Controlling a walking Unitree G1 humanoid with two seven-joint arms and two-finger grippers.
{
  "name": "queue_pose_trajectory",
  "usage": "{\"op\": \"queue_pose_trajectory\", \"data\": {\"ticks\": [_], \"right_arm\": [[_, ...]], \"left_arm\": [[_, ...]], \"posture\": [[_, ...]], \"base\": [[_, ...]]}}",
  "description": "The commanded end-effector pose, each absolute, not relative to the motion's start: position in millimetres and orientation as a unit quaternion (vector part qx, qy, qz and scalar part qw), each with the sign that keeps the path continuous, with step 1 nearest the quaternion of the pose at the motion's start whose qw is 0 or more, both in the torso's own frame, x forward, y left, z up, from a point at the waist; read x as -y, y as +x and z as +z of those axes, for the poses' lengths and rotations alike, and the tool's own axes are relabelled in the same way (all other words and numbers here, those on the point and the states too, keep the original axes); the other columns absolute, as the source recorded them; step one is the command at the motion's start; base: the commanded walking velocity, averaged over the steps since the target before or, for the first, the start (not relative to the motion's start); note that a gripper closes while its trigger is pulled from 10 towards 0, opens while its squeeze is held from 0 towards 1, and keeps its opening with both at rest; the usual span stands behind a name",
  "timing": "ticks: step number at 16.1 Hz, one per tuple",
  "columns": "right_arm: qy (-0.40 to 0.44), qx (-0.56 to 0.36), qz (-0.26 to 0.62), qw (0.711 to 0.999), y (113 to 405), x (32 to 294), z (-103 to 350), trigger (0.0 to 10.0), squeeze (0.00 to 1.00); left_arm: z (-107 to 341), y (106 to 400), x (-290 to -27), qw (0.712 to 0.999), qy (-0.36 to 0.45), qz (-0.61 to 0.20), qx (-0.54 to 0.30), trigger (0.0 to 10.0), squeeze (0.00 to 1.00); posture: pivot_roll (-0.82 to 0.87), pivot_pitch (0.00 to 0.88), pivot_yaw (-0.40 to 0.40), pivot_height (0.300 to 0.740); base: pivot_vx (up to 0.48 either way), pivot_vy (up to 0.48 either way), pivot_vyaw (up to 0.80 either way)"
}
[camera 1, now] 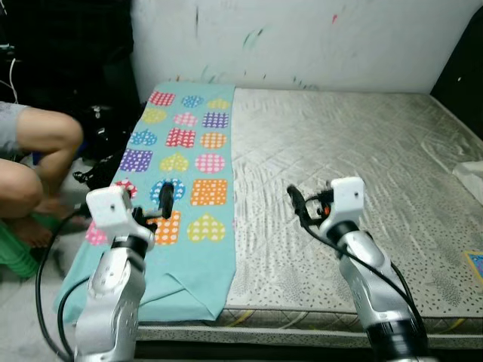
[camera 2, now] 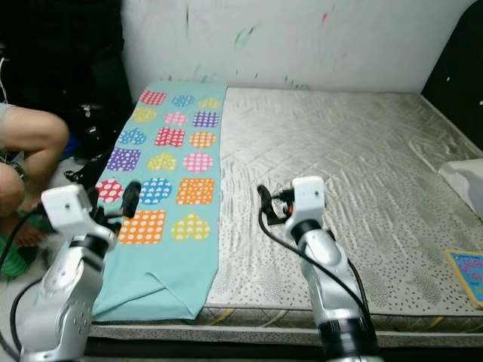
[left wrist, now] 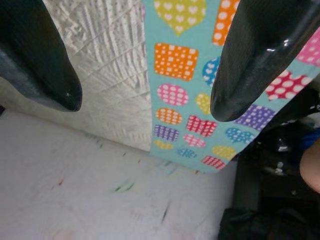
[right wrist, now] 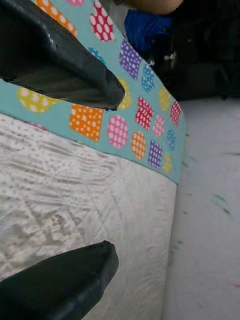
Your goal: Clean up the room
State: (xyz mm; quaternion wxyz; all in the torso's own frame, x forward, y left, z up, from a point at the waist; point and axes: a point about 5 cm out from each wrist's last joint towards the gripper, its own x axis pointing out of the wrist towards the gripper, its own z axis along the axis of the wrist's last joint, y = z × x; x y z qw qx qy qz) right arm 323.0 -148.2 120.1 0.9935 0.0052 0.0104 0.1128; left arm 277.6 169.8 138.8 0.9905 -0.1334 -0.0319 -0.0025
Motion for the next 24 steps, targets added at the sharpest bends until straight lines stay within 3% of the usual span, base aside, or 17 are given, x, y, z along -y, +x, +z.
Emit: {"op": "queue_pose_trajectory", "data": {"ticks": [1, 7, 11, 13, 14, 19, 24], "right_arm": [[0.006, -0.004, 0.100, 0.995, 328, 153, 124, 10.0, 0.00], [-0.006, -0.013, 0.091, 0.996, 325, 166, 119, 10.0, 0.00], [-0.015, -0.038, 0.095, 0.995, 307, 169, 105, 10.0, 0.00], [-0.020, -0.055, 0.100, 0.993, 295, 172, 98, 10.0, 0.00], [-0.014, -0.064, 0.097, 0.993, 290, 177, 98, 10.0, 0.00], [-0.004, -0.077, 0.117, 0.990, 279, 170, 95, 10.0, 0.00], [0.000, -0.079, 0.134, 0.988, 278, 162, 97, 10.0, 0.00]], "left_arm": [[137, 280, -172, 0.991, -0.131, 0.001, 0.024, 10.0, 0.00], [116, 270, -181, 0.992, -0.121, 0.020, -0.011, 10.0, 0.00], [100, 251, -183, 0.991, -0.123, 0.029, -0.040, 10.0, 0.00], [97, 245, -184, 0.990, -0.131, 0.035, -0.050, 10.0, 0.00], [98, 242, -182, 0.989, -0.132, 0.035, -0.053, 10.0, 0.00], [104, 237, -183, 0.989, -0.134, 0.036, -0.053, 10.0, 0.00], [104, 239, -178, 0.988, -0.137, 0.032, -0.059, 10.0, 0.00]], "posture": [[-0.02, 0.000, -0.025, 0.740], [-0.03, 0.000, -0.045, 0.740], [-0.05, 0.000, -0.060, 0.740], [-0.06, 0.044, -0.059, 0.740], [-0.06, 0.109, -0.068, 0.740], [-0.04, 0.163, -0.067, 0.740], [-0.05, 0.149, -0.067, 0.683]], "base": [[0.000, 0.000, 0.00], [0.000, 0.000, 0.00], [0.000, 0.000, 0.00], [0.000, 0.000, 0.00], [0.000, 0.000, 0.00], [0.000, 0.000, 0.00], [0.000, 0.000, 0.00]]}}
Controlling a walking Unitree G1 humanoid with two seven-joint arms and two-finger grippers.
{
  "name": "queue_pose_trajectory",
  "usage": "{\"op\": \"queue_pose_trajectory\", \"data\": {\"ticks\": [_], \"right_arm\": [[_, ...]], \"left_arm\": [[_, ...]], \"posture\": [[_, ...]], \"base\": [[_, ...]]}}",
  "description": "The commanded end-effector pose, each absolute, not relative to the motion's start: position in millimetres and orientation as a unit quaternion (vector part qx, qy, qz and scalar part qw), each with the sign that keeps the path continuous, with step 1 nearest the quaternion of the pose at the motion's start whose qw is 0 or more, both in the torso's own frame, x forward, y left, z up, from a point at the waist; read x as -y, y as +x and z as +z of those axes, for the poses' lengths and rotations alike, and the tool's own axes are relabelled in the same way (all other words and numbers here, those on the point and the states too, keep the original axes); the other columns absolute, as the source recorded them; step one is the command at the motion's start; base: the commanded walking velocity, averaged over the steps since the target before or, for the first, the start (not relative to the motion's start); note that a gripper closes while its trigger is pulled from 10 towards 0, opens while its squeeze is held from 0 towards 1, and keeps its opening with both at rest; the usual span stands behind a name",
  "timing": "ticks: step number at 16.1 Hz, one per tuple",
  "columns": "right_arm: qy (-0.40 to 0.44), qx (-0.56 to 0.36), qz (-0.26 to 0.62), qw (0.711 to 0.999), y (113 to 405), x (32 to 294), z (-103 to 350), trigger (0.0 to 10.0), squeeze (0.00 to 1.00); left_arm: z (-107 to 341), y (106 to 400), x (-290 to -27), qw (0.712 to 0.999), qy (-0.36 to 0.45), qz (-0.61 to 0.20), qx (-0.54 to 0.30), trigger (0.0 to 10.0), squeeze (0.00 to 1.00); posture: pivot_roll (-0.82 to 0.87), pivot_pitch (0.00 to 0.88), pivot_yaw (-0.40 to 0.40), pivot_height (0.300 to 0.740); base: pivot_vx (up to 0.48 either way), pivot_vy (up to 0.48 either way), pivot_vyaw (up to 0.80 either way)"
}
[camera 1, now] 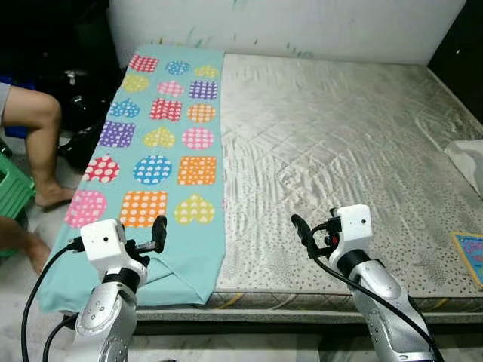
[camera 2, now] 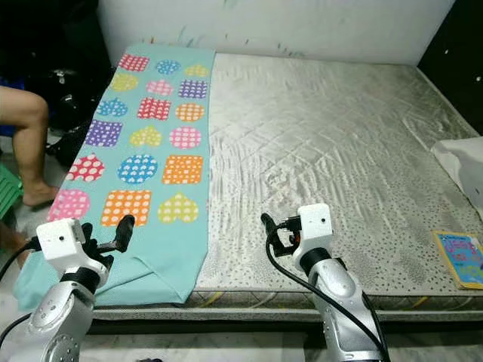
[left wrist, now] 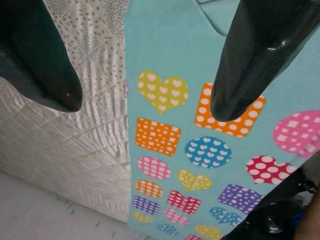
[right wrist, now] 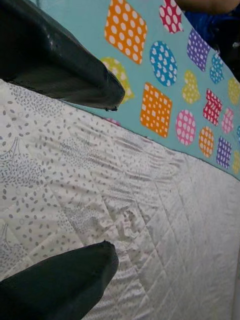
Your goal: Clean up the room
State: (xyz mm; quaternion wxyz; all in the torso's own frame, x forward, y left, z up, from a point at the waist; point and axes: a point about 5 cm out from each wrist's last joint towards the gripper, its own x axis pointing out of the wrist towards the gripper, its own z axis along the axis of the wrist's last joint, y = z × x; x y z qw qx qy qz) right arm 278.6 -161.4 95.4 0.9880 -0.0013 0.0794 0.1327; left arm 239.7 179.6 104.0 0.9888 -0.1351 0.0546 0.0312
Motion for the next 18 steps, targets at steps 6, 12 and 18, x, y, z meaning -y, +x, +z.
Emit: {"op": "queue_pose_trajectory", "data": {"ticks": [6, 12, 18], "right_arm": [[-0.009, -0.075, 0.134, 0.988, 283, 166, 100, 10.0, 0.00], [-0.016, -0.069, 0.148, 0.986, 290, 161, 103, 10.0, 0.00], [-0.021, -0.067, 0.149, 0.986, 292, 163, 103, 10.0, 0.00]], "left_arm": [[109, 245, -176, 0.989, -0.137, 0.027, -0.043, 10.0, 0.00], [115, 246, -176, 0.989, -0.140, 0.030, -0.023, 10.0, 0.00], [117, 249, -176, 0.990, -0.140, 0.027, -0.015, 10.0, 0.00]], "posture": [[-0.05, 0.140, -0.079, 0.645], [-0.05, 0.134, -0.090, 0.645], [-0.05, 0.136, -0.088, 0.645]], "base": [[0.000, 0.000, 0.00], [0.000, 0.000, 0.00], [0.041, 0.000, 0.00]]}}
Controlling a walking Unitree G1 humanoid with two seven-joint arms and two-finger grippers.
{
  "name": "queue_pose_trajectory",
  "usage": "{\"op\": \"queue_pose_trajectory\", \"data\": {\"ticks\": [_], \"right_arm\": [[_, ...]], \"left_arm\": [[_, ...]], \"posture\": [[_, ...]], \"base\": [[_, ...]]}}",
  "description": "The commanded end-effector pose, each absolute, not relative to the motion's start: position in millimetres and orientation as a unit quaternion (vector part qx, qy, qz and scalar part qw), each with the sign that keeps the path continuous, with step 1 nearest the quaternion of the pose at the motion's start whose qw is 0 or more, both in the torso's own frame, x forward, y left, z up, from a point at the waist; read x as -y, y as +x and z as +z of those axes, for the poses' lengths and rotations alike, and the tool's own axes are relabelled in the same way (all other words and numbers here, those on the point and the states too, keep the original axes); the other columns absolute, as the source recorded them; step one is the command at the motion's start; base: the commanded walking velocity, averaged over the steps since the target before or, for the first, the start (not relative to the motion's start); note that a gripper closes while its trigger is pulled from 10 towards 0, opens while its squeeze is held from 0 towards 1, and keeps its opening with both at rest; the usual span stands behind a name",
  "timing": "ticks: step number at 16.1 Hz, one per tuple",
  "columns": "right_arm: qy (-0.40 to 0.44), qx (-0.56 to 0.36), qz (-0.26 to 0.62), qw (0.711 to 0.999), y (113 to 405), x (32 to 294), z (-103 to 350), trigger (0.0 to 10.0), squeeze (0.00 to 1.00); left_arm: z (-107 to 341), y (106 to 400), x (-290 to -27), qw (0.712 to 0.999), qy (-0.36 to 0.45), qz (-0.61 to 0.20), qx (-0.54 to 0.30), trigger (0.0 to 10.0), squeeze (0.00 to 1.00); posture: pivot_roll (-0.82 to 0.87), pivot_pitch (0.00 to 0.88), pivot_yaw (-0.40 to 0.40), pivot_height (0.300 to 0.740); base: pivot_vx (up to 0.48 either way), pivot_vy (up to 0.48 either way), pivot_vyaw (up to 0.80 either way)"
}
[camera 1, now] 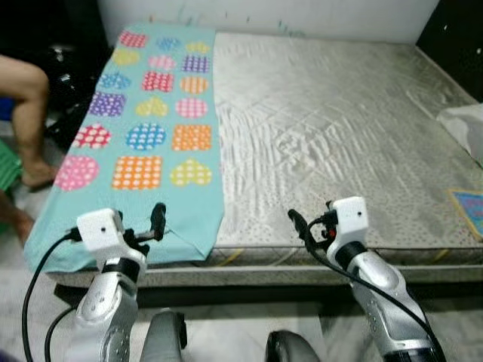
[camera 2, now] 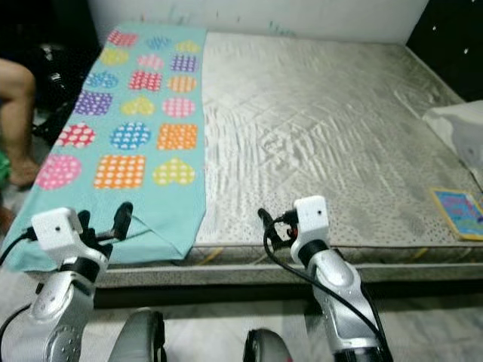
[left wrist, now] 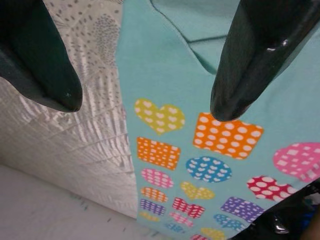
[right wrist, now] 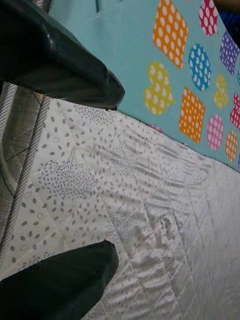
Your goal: Clean up the room
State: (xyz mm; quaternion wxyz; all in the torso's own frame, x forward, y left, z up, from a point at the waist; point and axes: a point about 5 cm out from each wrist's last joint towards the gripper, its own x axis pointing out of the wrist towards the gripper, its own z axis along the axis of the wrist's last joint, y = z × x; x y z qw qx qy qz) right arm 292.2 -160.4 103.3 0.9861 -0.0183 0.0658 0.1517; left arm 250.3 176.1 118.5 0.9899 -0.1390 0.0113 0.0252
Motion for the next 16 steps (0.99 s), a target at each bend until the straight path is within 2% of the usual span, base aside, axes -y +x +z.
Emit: {"op": "queue_pose_trajectory", "data": {"ticks": [1, 6, 16], "right_arm": [[-0.021, -0.067, 0.150, 0.986, 292.0, 162.0, 102.6, 10.0, 0.00], [-0.021, -0.065, 0.153, 0.986, 293.0, 160.3, 102.1, 10.0, 0.00], [-0.025, -0.062, 0.153, 0.986, 292.8, 160.6, 101.5, 10.0, 0.00]], "left_arm": [[117.1, 249.1, -175.8, 0.990, -0.139, 0.026, -0.013, 10.0, 0.00], [117.8, 250.2, -176.5, 0.990, -0.137, 0.024, -0.010, 10.0, 0.00], [117.5, 252.5, -174.4, 0.990, -0.138, 0.015, -0.011, 10.0, 0.00]], "posture": [[-0.05, 0.138, -0.087, 0.645], [-0.05, 0.139, -0.084, 0.645], [-0.06, 0.144, -0.078, 0.645]], "base": [[0.281, 0.000, 0.00], [0.219, 0.000, 0.00], [0.338, 0.000, 0.00]]}}
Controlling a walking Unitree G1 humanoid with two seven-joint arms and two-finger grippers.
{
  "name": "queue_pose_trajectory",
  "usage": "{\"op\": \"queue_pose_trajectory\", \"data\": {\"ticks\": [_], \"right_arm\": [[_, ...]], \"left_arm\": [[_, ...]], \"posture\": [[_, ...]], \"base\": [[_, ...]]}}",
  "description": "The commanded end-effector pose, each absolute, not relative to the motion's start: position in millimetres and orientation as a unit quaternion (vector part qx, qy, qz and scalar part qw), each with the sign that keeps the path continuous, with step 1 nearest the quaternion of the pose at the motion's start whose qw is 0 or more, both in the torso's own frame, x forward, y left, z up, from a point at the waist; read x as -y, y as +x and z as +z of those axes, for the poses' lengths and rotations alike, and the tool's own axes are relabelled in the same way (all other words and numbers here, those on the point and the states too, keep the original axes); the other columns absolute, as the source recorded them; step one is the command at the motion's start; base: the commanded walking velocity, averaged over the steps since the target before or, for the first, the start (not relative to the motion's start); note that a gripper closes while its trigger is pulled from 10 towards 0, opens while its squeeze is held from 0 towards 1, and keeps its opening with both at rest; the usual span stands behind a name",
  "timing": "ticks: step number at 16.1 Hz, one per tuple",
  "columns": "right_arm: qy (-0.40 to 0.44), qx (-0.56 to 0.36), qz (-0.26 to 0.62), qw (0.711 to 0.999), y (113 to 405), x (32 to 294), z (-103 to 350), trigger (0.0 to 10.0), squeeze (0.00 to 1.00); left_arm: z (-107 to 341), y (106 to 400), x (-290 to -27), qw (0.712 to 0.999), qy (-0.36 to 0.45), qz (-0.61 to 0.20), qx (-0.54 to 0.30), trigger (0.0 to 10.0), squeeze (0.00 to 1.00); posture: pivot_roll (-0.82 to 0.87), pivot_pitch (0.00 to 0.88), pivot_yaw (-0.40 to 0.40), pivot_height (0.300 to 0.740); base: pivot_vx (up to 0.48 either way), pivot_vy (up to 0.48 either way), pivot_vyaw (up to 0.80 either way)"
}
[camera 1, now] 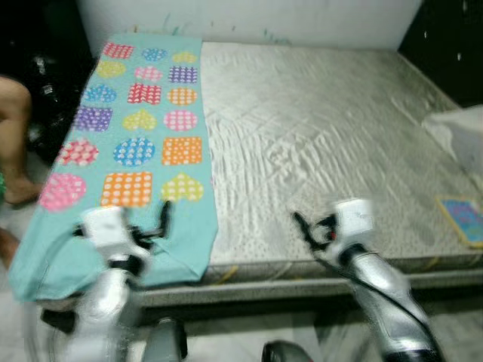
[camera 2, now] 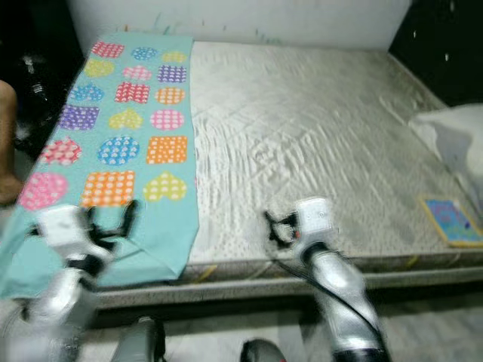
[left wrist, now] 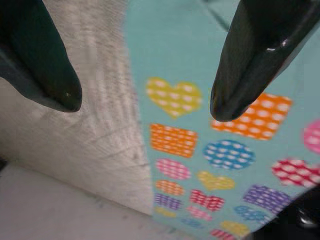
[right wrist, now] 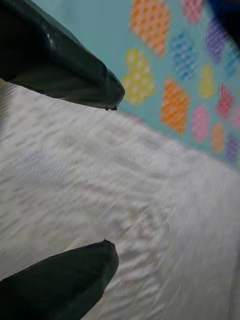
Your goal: Clean up the room
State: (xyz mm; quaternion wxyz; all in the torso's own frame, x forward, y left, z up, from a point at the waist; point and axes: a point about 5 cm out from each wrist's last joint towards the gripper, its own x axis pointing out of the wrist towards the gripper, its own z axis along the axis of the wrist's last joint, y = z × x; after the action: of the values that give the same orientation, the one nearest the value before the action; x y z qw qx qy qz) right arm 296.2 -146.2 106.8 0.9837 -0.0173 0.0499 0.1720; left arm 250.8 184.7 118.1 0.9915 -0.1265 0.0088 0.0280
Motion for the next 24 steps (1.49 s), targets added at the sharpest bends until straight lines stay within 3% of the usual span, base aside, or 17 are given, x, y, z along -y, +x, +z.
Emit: {"op": "queue_pose_trajectory", "data": {"ticks": [1, 5, 14, 20, 24], "right_arm": [[-0.025, -0.062, 0.153, 0.986, 292.7, 160.6, 101.4, 10.0, 0.00], [-0.026, -0.062, 0.155, 0.986, 292.0, 160.7, 100.3, 10.0, 0.00], [-0.041, -0.059, 0.167, 0.983, 293.6, 158.5, 99.5, 10.0, 0.00], [-0.040, -0.059, 0.168, 0.983, 294.0, 159.3, 98.9, 10.0, 0.00], [-0.035, -0.061, 0.164, 0.984, 293.2, 160.5, 97.7, 10.0, 0.00]], "left_arm": [[117.6, 252.6, -174.1, 0.990, -0.138, 0.014, -0.011, 10.0, 0.00], [115.8, 253.1, -174.5, 0.991, -0.135, 0.016, -0.017, 10.0, 0.00], [114.3, 255.5, -172.5, 0.989, -0.142, 0.022, -0.020, 10.0, 0.00], [114.1, 256.3, -170.4, 0.989, -0.143, 0.020, -0.020, 10.0, 0.00], [114.0, 255.9, -170.2, 0.989, -0.146, 0.022, -0.022, 10.0, 0.00]], "posture": [[-0.06, 0.144, -0.078, 0.645], [-0.06, 0.141, -0.077, 0.645], [-0.05, 0.124, -0.081, 0.645], [-0.06, 0.119, -0.082, 0.645], [-0.06, 0.126, -0.085, 0.645]], "base": [[0.341, 0.000, 0.00], [0.324, 0.000, 0.00], [0.000, 0.000, 0.00], [0.000, 0.000, 0.59], [0.000, 0.000, 0.00]]}}
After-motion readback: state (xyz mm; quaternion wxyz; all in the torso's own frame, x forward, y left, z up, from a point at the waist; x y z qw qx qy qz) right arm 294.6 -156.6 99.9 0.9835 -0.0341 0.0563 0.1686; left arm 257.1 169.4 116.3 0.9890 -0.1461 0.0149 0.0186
